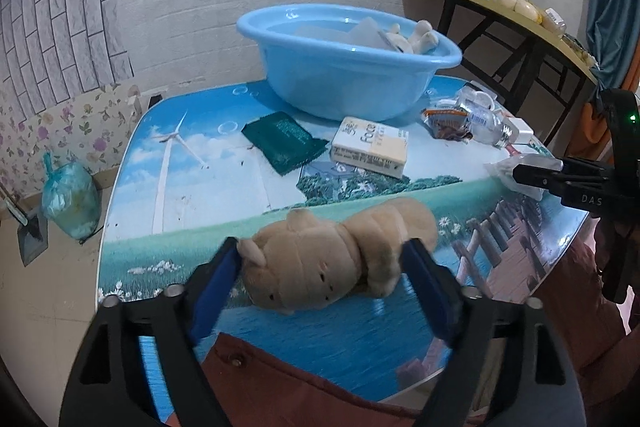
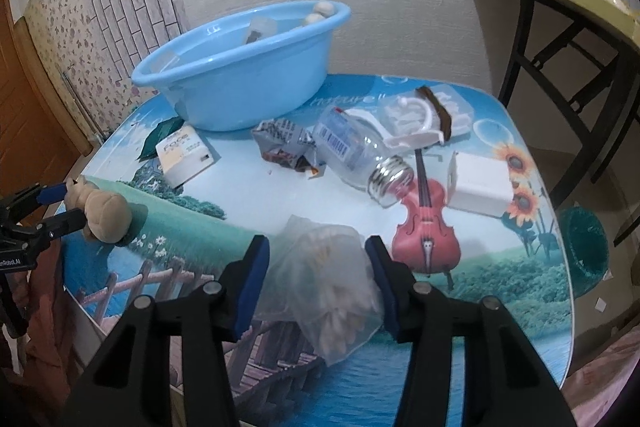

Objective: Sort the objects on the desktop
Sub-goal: 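Grasp beige plush bear with left gripper while right gripper grasps cotton-swab bag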

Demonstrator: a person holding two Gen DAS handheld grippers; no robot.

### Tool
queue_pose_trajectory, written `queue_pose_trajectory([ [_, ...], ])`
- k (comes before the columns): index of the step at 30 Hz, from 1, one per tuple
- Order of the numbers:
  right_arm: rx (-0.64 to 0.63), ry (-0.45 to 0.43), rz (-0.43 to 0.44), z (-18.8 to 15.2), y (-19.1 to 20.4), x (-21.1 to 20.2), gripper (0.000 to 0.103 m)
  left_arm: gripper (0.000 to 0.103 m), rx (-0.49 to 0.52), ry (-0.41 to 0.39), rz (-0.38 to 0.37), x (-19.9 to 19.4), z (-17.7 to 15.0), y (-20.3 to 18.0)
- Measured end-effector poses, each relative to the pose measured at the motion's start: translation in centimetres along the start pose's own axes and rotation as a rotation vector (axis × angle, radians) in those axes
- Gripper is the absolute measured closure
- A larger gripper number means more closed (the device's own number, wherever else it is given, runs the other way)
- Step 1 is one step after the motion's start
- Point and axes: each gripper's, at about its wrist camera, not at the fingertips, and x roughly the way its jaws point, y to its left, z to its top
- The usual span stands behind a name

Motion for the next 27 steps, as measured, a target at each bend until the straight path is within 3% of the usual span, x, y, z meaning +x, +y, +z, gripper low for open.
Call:
queue_pose_trajectory([
  [6,-0.002,0.045,-0.003,-0.4,-0.1,0.7,0.044,0.006,-0.013,0.016,-0.004,0.9,-0.1,0.2],
  [16,-0.042,0.053,-0.023,-0.7,0.6,0.7,0.040,0.005,-0.041,0.033,-0.016,2.4,-0.3,0.8],
  [19,-0.047,0.051,-0.029,-0.8,0.6,0.8,0.040,0.013,-0.055,0.016,-0.024,2.1,-0.2,1.0],
  [21,-0.045,0.050,-0.029,-0.8,0.6,0.8,0.040,0.025,-0.051,-0.002,-0.034,1.7,0.0,0.9],
  [27,-0.049,0.013,-0.013,-0.6,0.6,0.1,0.043,0.028,-0.044,-0.019,-0.032,1.3,0.2,0.7],
])
